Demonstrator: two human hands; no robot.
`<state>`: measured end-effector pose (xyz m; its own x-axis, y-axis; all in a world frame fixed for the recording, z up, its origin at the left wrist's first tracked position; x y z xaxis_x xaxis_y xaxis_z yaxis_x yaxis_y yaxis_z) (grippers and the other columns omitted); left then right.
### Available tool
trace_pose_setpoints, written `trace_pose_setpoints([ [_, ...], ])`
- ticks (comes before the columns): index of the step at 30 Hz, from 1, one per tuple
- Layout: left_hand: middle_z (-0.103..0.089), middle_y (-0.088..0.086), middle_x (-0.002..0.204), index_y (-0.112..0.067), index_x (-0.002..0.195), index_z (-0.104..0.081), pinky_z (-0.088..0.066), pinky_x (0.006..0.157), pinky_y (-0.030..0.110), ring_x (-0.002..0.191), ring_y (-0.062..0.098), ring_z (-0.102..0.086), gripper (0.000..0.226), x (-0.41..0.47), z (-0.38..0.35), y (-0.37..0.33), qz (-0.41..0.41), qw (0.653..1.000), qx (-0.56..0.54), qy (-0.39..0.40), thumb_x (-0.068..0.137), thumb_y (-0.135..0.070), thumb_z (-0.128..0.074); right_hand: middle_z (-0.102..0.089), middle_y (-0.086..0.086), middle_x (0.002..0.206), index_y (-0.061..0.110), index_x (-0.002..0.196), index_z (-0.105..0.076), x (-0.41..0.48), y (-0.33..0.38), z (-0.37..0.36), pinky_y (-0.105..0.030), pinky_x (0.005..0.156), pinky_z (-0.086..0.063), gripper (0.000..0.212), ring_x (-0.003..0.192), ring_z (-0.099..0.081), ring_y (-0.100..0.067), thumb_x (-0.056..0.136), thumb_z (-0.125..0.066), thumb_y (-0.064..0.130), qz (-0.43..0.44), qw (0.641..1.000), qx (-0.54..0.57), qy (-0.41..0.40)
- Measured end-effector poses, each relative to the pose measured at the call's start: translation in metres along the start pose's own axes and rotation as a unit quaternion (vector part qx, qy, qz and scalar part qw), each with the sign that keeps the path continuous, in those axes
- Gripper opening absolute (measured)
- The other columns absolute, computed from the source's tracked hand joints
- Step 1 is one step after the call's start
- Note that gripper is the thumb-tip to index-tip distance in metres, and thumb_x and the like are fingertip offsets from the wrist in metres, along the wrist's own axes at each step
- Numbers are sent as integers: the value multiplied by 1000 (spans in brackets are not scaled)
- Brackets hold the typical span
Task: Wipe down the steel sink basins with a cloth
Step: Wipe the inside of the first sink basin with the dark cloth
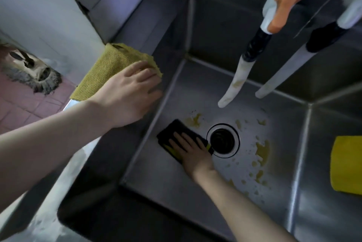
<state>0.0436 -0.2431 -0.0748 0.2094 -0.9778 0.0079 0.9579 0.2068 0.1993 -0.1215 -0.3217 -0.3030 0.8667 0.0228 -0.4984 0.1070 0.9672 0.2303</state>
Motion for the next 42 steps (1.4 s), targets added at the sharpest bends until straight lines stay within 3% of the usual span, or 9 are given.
trace_pose_setpoints([
  [6, -67, -2, 110, -23, 95, -69, -26, 117, 48, 118, 23, -55, 25, 5, -7, 10, 41, 998, -54, 1, 79, -27, -51, 22, 11, 159, 37, 151, 14, 55, -64, 63, -41, 118, 4, 83, 147, 16, -14, 94, -43, 12, -87, 995, 39, -34],
  [11, -68, -4, 105, -25, 92, -68, -24, 118, 46, 116, 21, -55, 21, 4, -10, 12, 44, 997, -54, -24, 78, -25, -52, 16, 9, 161, 31, 153, 6, 78, -53, 76, -50, 118, 4, 81, 148, 14, -19, 92, -45, 12, -104, 990, 73, -67],
  [18, -67, -3, 104, -21, 93, -69, -23, 118, 47, 115, 22, -57, 22, 5, -7, 11, 60, 997, -52, 9, 75, -21, -59, 9, 9, 162, 32, 154, -5, 24, 26, 15, -54, 115, 10, 83, 149, 13, -21, 87, -50, 12, 56, 997, 25, -46],
  [21, -67, -3, 105, -22, 94, -69, -23, 118, 46, 115, 22, -56, 21, 4, -6, 11, 59, 997, -53, 6, 76, -21, -57, 1, 10, 163, 33, 153, -11, 14, 43, -1, -49, 117, 10, 78, 149, 8, -17, 88, -49, 11, 91, 994, 56, -35],
  [25, -67, -3, 104, -22, 91, -69, -23, 119, 44, 114, 22, -57, 21, 5, -9, 13, 58, 997, -58, 1, 76, -22, -55, -5, 8, 163, 31, 154, -13, 49, 7, 37, -44, 118, -2, 75, 149, -1, -14, 90, -50, 18, 38, 991, 77, -103],
  [28, -68, -3, 103, -21, 91, -69, -23, 119, 44, 113, 22, -58, 20, 4, -11, 12, 56, 997, -57, -13, 78, -22, -53, 1, 8, 163, 28, 154, -5, 87, -22, 69, -47, 118, -1, 77, 149, 4, -14, 92, -49, 19, -48, 986, 100, -123],
  [31, -69, -3, 101, -22, 92, -70, -22, 119, 42, 112, 22, -58, 22, 3, -10, 13, 56, 996, -58, -26, 79, -23, -52, 4, 9, 163, 28, 154, -3, 102, -25, 77, -49, 118, 3, 78, 149, 8, -15, 91, -47, 16, -68, 984, 100, -128],
  [36, -68, -3, 101, -22, 94, -70, -23, 119, 44, 112, 23, -58, 25, 3, -8, 12, 66, 996, -56, -6, 76, -23, -53, 1, 5, 163, 29, 154, -8, 63, 6, 51, -53, 116, 7, 76, 149, 8, -22, 89, -46, 16, -19, 988, 71, -137],
  [42, -68, 3, 99, -17, 92, -68, -23, 118, 49, 115, 25, -59, 18, 2, -3, 5, 65, 998, -5, 15, 80, -14, -55, 5, 8, 163, 32, 153, -11, -11, 60, -20, -50, 113, 19, 79, 148, 14, -19, 87, -49, 11, 96, 990, 89, -47],
])
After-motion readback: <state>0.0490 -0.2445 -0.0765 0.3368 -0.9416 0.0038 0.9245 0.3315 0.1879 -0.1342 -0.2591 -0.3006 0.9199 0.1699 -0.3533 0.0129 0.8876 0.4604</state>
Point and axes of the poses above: each hand's wrist, its own x-axis towards the middle knuckle, its own z-axis out of the back of the hand, y = z × x, the point moved 5 cm from there along x, towards the middle knuckle
